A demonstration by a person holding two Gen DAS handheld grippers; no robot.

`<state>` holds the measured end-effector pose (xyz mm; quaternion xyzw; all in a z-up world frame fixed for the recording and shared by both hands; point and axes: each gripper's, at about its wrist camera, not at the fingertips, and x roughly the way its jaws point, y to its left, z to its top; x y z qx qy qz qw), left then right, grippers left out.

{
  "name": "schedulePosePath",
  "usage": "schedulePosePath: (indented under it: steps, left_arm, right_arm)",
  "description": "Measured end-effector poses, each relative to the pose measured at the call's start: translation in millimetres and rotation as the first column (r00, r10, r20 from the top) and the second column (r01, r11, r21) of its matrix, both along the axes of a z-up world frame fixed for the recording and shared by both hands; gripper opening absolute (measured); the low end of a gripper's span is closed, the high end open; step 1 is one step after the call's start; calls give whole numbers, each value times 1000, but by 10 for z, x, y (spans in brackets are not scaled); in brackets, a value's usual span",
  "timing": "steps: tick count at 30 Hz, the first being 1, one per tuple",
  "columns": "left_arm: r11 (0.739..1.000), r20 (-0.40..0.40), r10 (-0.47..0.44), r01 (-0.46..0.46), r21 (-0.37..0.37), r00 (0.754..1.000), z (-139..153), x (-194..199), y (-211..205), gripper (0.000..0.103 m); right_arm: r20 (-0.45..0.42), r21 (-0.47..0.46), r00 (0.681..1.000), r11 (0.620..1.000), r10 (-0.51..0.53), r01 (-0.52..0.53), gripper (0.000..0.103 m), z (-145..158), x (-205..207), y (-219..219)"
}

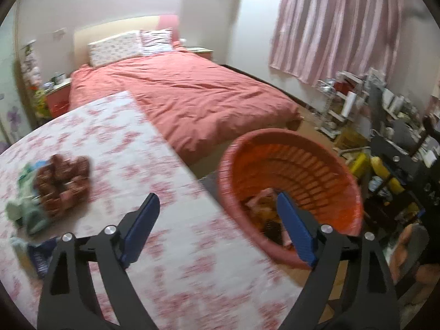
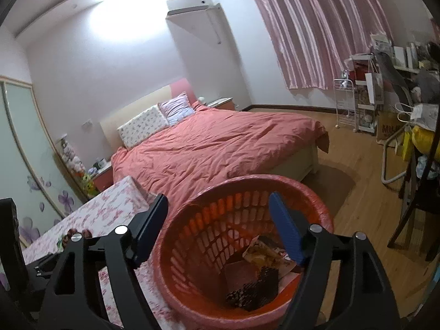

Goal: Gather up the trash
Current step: 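Move both open tools from the basket back over the bed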

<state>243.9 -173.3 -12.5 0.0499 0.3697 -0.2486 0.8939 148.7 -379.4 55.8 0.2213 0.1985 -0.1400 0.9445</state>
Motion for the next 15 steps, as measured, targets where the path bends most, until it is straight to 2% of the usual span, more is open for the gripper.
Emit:
schedulePosePath:
  steps: [8,12,15]
  left_arm:
    - [990,7,138,-138,4,990,44,12,795,88]
    - [976,28,219,-219,18,975,56,-14,1219,88]
    - [956,35,293,-294,25,955,47,-19,1605,89]
  right_arm:
    - [-23,-47,991,990,131,-132,77,89,58,445]
    - [-37,-61,978,977,203,-205,77,115,104,742]
    - [-52,-62,961,960,271,-274,77,106,147,980]
